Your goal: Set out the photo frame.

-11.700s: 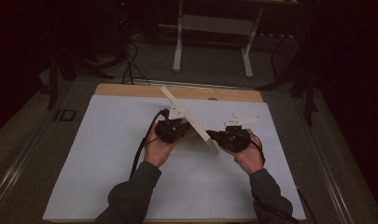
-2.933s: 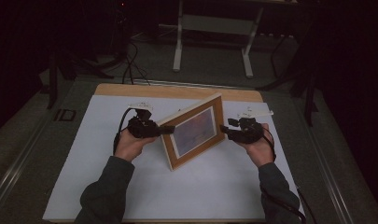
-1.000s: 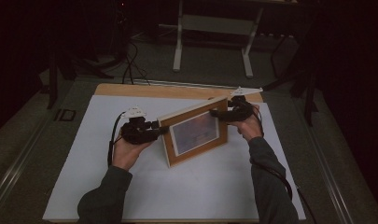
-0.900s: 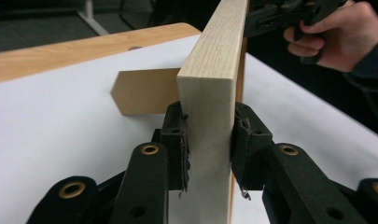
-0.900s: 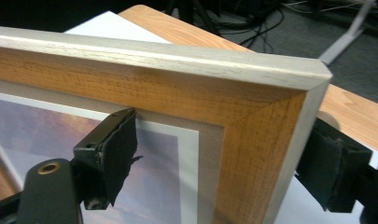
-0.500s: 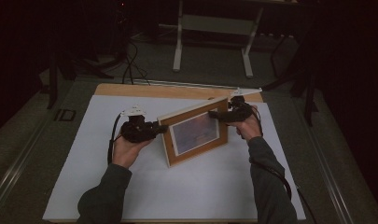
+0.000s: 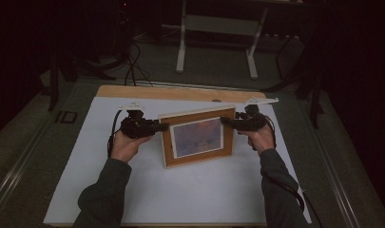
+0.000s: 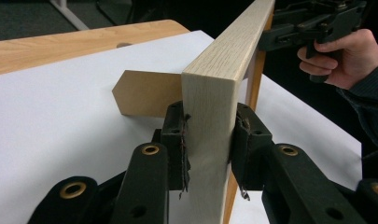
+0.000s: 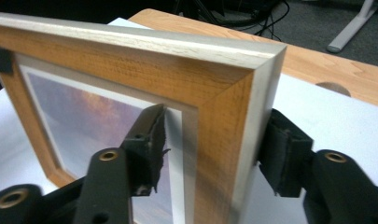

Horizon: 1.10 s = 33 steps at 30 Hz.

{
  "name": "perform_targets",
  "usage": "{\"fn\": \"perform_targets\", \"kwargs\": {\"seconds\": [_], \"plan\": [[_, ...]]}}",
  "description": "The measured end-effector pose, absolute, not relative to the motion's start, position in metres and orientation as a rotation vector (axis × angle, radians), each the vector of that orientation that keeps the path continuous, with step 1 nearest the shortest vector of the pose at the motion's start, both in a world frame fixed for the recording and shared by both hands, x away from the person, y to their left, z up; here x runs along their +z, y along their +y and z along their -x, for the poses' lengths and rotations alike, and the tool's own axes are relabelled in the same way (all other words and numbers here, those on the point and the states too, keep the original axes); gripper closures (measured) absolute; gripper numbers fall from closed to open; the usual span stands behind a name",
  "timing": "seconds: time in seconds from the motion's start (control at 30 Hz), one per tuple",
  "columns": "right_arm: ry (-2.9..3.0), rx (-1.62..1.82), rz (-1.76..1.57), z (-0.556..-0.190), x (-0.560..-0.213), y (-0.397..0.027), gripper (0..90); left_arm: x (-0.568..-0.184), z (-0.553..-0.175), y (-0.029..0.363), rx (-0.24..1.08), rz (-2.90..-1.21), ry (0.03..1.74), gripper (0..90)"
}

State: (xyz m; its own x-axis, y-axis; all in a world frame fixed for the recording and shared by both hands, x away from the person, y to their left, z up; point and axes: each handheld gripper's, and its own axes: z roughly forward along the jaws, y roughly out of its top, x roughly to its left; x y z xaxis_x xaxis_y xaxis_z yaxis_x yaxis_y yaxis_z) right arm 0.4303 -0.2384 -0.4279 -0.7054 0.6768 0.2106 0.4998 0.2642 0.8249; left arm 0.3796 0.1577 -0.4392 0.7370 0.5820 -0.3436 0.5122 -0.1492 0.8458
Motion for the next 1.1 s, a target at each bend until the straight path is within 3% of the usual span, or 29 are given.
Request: {"fn": "perform_targets", "kwargs": {"seconds": [0.57, 1.1], "plan": [[2.328, 1.419, -1.169, -0.392, -0.429, -0.257, 60.3, -0.445, -0.4, 0.16, -0.02, -1.816, 0.772, 68.5], [2.349, 1.427, -1.144, -0.384, -0.428, -0.257, 61.6, -0.444, -0.392, 0.163, -0.034, -1.806, 0.791, 68.5]]}}
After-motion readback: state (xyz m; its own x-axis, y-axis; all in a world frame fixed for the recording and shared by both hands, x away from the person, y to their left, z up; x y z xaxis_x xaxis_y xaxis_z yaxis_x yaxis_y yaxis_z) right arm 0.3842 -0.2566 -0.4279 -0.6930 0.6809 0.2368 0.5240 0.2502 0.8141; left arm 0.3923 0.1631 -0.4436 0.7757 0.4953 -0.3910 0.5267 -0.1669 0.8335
